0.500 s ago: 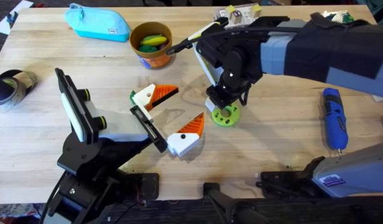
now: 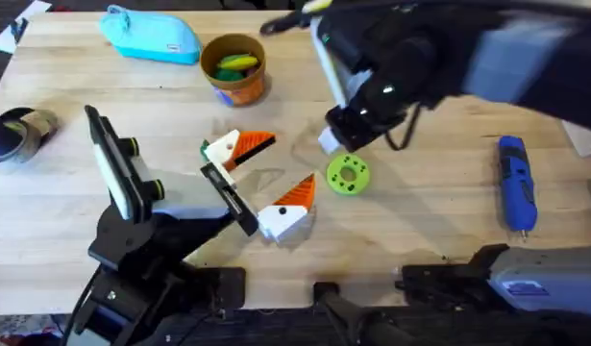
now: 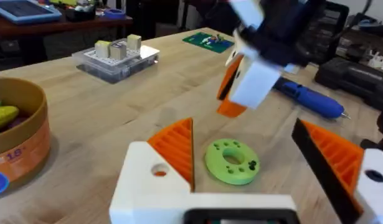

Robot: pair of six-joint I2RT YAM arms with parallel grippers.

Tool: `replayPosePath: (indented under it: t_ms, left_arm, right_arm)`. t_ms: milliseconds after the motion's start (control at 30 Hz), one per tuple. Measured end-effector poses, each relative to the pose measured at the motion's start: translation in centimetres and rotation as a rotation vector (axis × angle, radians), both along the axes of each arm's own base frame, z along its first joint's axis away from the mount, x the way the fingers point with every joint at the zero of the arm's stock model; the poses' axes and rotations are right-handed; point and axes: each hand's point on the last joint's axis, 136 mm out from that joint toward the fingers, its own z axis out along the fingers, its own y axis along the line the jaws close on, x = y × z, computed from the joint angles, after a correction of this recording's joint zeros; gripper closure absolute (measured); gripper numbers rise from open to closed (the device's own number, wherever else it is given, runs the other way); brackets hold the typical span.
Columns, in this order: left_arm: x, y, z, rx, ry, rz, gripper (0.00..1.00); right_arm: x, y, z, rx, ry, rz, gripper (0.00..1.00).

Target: Pick up the gripper from the table and insert it into the empty holder that is missing its gripper. Then pick up a screw, insert it into the mounting hole, and use the screwdriver to tighten it. Finally, clean up the table by picking up the vegetable and placing it into the bucket.

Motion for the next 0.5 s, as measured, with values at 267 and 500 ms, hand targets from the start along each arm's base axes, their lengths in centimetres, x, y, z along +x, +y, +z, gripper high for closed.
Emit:
replayPosePath:
  t_ms: [267,500]
  left_arm:
    - [0.0,0.0,0.0,0.0,0.0,0.0,0.01]
    - [0.0,0.0,0.0,0.0,0.0,0.0,0.01]
  right_arm:
    - [-2.6,-2.2,6.5,0.112,-0.1,-0.065,0.641]
    - [-3.5,-2.9,3.0,0.102,-0.053,-0.14,0.641]
